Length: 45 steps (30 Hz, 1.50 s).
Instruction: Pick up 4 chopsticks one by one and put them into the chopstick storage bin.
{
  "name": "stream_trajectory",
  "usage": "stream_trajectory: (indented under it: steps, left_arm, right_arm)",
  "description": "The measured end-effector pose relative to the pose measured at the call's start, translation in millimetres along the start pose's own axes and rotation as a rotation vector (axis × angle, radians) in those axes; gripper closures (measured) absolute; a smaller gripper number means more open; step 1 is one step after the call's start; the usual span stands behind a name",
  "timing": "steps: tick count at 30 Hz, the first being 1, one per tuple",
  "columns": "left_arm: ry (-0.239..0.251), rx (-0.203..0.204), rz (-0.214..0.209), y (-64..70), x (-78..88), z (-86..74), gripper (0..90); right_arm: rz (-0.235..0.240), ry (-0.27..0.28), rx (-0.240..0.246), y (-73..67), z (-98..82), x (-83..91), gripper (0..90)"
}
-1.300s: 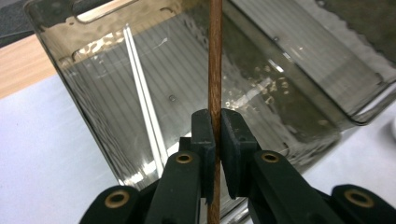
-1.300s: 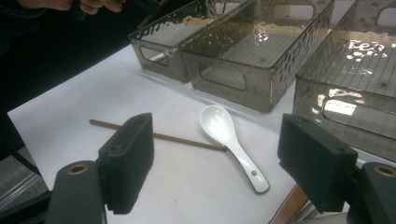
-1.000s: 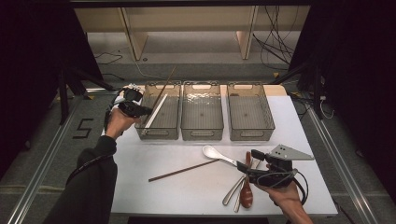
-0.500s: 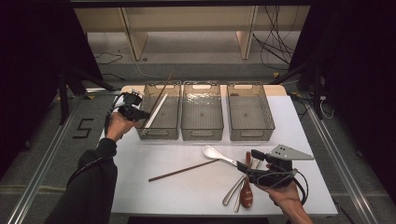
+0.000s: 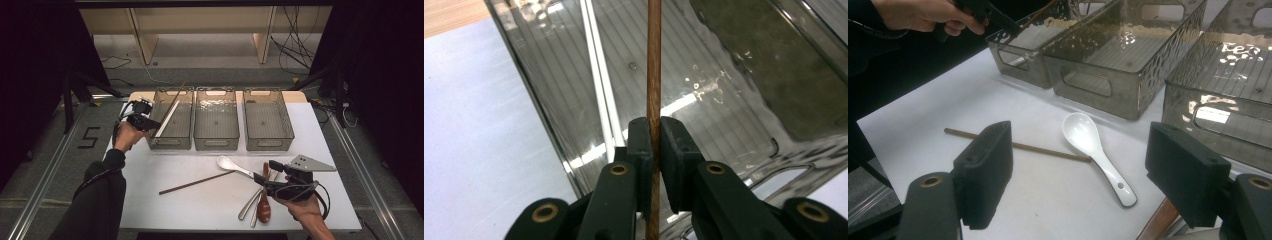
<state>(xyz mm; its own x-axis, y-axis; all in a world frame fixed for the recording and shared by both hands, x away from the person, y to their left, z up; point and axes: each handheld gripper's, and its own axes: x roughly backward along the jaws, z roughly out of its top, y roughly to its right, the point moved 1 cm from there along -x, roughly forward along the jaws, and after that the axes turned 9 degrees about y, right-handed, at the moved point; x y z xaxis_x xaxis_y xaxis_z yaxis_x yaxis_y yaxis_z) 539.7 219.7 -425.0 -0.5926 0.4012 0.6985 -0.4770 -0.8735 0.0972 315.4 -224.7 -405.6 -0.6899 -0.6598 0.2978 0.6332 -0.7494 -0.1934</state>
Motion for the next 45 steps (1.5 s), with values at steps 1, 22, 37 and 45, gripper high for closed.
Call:
stream_trajectory:
  steps: [1,22,37,45]
  left_arm:
    - [0.001,0.003,-0.002,0.0,0.2,-0.2,79.9]
    - [0.003,-0.127,-0.102,48.4,38.4,-12.9,30.5]
    - [-0.1,-0.267,-0.202,94.2,43.7,-33.1,24.2]
    - [-0.162,-0.313,-0.235,107.4,40.7,-47.2,20.9]
  right_arm:
    - [0.0,0.001,0.0,0.0,0.0,0.0,28.0]
    - [0.001,0.0,0.011,-1.7,0.1,-0.4,28.0]
    - [0.003,0.002,0.011,-1.9,0.4,0.4,28.0]
    - [0.003,0.002,0.011,-1.8,0.5,0.4,28.0]
